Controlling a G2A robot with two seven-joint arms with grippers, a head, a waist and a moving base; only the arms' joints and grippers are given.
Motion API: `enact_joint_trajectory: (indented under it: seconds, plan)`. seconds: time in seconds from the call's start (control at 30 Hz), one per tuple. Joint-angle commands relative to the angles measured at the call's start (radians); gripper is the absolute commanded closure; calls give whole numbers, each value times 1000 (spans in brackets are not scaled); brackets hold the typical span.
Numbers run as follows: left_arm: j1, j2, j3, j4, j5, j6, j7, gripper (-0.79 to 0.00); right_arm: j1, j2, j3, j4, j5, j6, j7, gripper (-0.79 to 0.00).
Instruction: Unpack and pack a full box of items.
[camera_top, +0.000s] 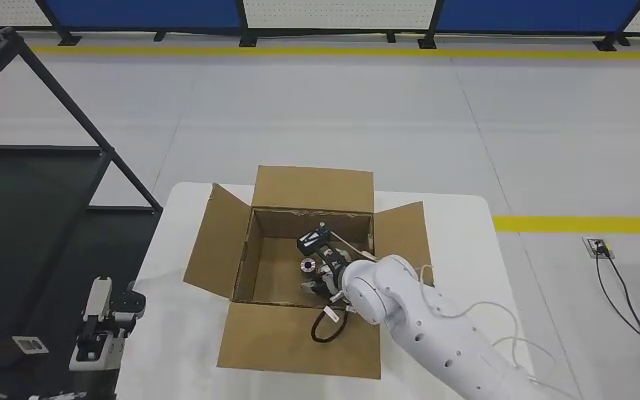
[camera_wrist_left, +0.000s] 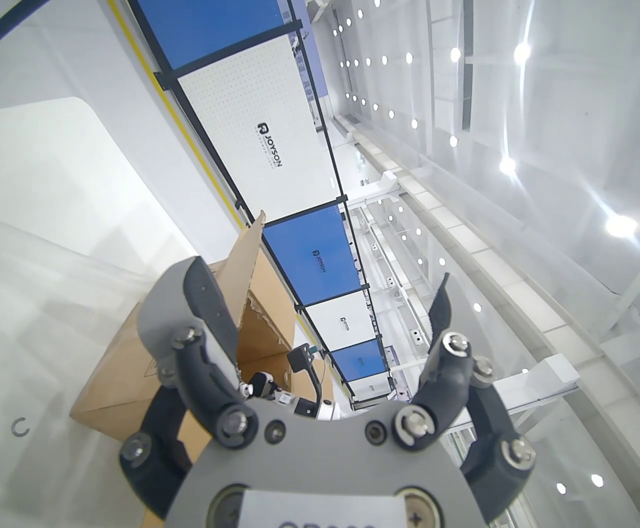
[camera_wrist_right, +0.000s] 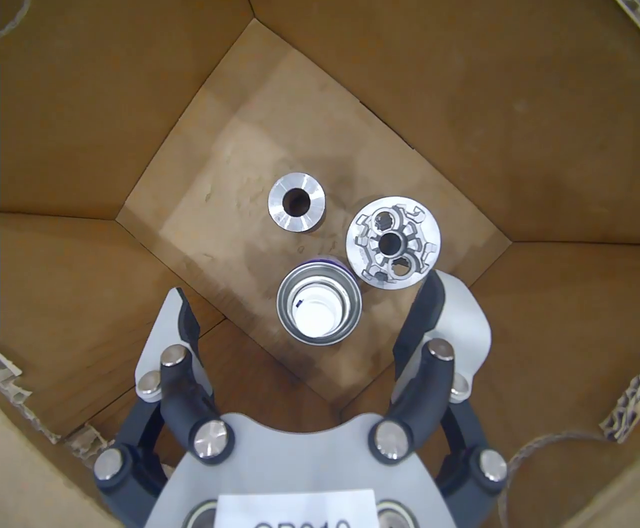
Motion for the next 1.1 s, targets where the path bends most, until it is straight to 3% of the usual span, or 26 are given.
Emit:
enact_joint_trajectory:
  seconds: [0.0,0.2,0.27,0.33,0.67,0.87,1.07]
  plan:
    - [0,0,0,0,0,0,0,-785,0,-3,2,9,-1,-3,2,-376]
    - [0,0,0,0,0,0,0,-785,6,-16,3,41,-14,6,12,-292]
    - [0,0,0,0,0,0,0,-785,8,-20,3,46,-18,9,13,-228]
    - [0,0,0,0,0,0,0,-785,8,-23,7,45,-24,7,10,0]
    - [0,0,0,0,0,0,0,-785,-107,8,111,-135,-80,-2,-45,0]
    - [0,0,0,0,0,0,0,-785,-277,45,210,-367,-201,61,-108,0]
    - [0,0,0,0,0,0,0,-785,-478,71,319,-568,-256,103,-262,0]
